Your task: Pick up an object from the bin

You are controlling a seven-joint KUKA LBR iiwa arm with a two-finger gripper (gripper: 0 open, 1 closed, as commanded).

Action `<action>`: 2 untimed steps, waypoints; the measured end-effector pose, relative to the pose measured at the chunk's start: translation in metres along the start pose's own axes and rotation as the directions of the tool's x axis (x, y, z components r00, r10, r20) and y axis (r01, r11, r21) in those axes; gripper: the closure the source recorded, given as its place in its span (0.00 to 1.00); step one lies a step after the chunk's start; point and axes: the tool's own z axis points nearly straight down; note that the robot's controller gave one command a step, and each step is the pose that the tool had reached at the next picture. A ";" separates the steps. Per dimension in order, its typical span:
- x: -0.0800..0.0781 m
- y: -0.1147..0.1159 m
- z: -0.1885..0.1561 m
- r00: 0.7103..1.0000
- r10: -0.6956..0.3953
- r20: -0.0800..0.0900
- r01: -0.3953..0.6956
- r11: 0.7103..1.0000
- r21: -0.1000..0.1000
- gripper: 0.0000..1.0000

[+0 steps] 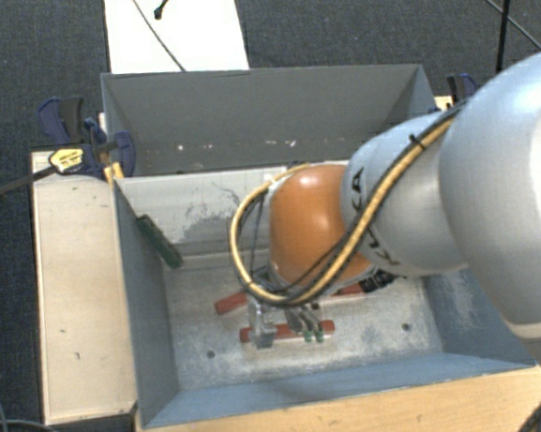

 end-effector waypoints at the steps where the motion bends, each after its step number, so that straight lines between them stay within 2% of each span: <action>1: -0.027 -0.005 -0.008 1.000 0.014 0.000 -0.014 1.000 0.001 1.00; 2: -0.026 -0.005 -0.007 1.000 0.016 -0.003 -0.016 1.000 0.001 1.00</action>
Offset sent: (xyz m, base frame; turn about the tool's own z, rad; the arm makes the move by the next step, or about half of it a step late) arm 0.0251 -0.0050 0.0067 0.0114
